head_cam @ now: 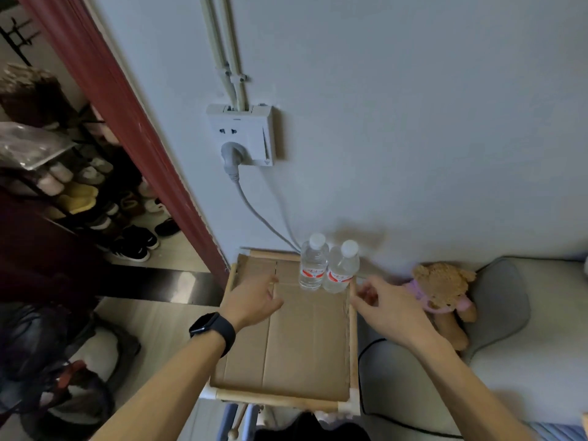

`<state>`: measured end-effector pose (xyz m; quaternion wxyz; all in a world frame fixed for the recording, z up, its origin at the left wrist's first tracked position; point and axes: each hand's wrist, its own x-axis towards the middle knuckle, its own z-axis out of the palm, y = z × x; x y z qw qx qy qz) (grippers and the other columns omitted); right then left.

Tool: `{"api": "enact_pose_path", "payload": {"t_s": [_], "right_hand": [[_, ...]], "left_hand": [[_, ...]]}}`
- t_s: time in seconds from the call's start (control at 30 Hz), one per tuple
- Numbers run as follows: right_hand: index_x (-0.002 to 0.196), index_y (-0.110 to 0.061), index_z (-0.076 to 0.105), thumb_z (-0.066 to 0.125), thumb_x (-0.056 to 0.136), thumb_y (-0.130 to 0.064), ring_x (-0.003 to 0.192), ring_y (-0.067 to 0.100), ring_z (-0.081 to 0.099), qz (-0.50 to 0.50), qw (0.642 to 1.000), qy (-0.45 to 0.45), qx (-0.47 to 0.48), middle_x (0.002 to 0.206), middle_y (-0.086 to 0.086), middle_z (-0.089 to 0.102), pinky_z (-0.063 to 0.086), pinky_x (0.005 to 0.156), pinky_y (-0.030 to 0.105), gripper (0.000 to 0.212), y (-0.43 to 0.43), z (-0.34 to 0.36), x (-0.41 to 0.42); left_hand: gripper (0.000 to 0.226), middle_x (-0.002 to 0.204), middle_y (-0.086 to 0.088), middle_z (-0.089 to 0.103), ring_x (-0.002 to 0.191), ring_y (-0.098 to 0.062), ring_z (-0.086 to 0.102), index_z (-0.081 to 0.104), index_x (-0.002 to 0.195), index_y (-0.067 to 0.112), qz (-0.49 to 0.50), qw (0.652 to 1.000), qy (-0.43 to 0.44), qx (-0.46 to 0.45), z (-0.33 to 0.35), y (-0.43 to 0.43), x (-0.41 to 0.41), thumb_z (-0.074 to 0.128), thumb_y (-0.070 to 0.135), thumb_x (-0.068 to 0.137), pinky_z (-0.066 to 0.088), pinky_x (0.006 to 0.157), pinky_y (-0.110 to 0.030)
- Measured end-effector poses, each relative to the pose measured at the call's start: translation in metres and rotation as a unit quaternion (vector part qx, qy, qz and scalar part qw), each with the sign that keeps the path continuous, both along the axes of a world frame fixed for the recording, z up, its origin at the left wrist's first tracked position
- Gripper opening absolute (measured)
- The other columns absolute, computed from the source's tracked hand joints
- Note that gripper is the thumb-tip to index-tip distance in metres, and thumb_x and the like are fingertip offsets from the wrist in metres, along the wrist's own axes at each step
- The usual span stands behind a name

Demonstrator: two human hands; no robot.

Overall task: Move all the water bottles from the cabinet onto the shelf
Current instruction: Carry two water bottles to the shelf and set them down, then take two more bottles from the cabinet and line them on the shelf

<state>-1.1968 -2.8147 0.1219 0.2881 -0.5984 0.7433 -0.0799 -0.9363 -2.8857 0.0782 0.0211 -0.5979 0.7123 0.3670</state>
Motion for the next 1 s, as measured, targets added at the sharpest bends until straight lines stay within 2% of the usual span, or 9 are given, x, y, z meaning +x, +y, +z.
{"api": "enact_pose_path", "payload": {"t_s": [0.07,0.2,0.27,0.37,0.53,0.63,0.73,0.87,1.0], "right_hand": [[0.094,-0.034,0.06,0.056,0.09,-0.052,0.083,0.003,0.06,0.058,0.998,0.0,0.031,0.09,-0.014,0.066,0.049,0.074,0.028,0.018,0.013,-0.013,0.01],[0.091,-0.031,0.061,0.057,0.09,-0.048,0.085,0.008,0.062,0.203,0.975,-0.004,0.086,0.087,-0.012,0.068,0.05,0.079,0.031,0.017,0.018,-0.041,0.042],[0.089,-0.032,0.059,0.057,0.089,-0.048,0.086,0.008,0.064,0.295,0.951,-0.004,0.092,0.084,-0.016,0.068,0.051,0.08,0.031,0.016,0.016,-0.052,0.069],[0.091,-0.033,0.061,0.055,0.091,-0.048,0.084,0.006,0.064,0.442,0.893,-0.005,0.087,0.086,-0.016,0.068,0.052,0.077,0.03,0.016,0.017,-0.057,0.122],[0.106,-0.029,0.066,0.052,0.095,-0.04,0.1,0.014,0.062,0.629,0.776,-0.025,0.017,0.106,-0.011,0.067,0.049,0.083,0.031,0.021,0.076,-0.039,0.234],[0.116,-0.024,0.066,0.052,0.096,-0.039,0.115,0.013,0.058,0.725,0.687,-0.037,-0.03,0.121,-0.008,0.066,0.042,0.095,0.027,0.029,0.139,-0.019,0.301],[0.121,-0.025,0.065,0.051,0.096,-0.041,0.123,0.014,0.054,0.802,0.591,-0.051,-0.077,0.128,-0.008,0.064,0.04,0.103,0.029,0.033,0.219,0.002,0.354],[0.133,-0.029,0.057,0.049,0.096,-0.044,0.136,0.015,0.042,0.876,0.459,-0.063,-0.132,0.142,-0.005,0.053,0.034,0.114,0.034,0.041,0.348,0.033,0.417],[0.148,-0.035,0.038,0.044,0.097,-0.048,0.147,0.016,0.025,0.912,0.356,-0.107,-0.174,0.156,-0.005,0.036,0.023,0.12,0.038,0.053,0.501,0.075,0.468]], "left_hand": [[0.047,0.102,0.007,0.066,0.098,-0.013,0.062,0.047,0.136,0.031,0.044,0.999,-0.016,0.024,-0.019,0.025,0.016,0.054,0.046,0.093,0.05,0.091,-0.033],[0.043,0.118,0.006,0.064,0.103,-0.015,0.06,0.05,0.132,0.034,0.132,0.988,-0.054,0.056,-0.043,0.089,0.051,0.049,0.048,0.092,0.051,0.092,-0.036],[0.041,0.122,0.004,0.062,0.105,-0.017,0.06,0.052,0.132,0.033,0.213,0.974,-0.058,0.052,-0.045,0.128,0.07,0.048,0.044,0.092,0.052,0.091,-0.035],[0.039,0.131,0.003,0.058,0.114,-0.022,0.059,0.051,0.133,0.034,0.332,0.937,-0.11,0.02,-0.039,0.203,0.092,0.046,0.044,0.096,0.049,0.094,-0.037],[0.046,0.139,0.002,0.054,0.122,-0.024,0.054,0.041,0.142,0.034,0.498,0.847,-0.187,0.021,-0.009,0.359,0.12,0.044,0.046,0.098,0.041,0.102,-0.038],[0.046,0.138,0.001,0.056,0.12,-0.025,0.056,0.042,0.142,0.032,0.591,0.777,-0.215,0.023,0.01,0.455,0.128,0.044,0.047,0.099,0.041,0.101,-0.039],[0.045,0.138,0.001,0.055,0.121,-0.024,0.054,0.045,0.141,0.033,0.663,0.71,-0.236,0.023,0.03,0.552,0.125,0.043,0.048,0.099,0.04,0.102,-0.04],[0.044,0.138,0.003,0.053,0.125,-0.022,0.05,0.047,0.139,0.036,0.737,0.609,-0.292,0.02,0.069,0.691,0.12,0.042,0.051,0.098,0.039,0.103,-0.04],[0.046,0.136,0.005,0.056,0.123,-0.02,0.052,0.049,0.139,0.036,0.792,0.497,-0.353,0.022,0.123,0.849,0.112,0.043,0.052,0.096,0.043,0.1,-0.038]]}}
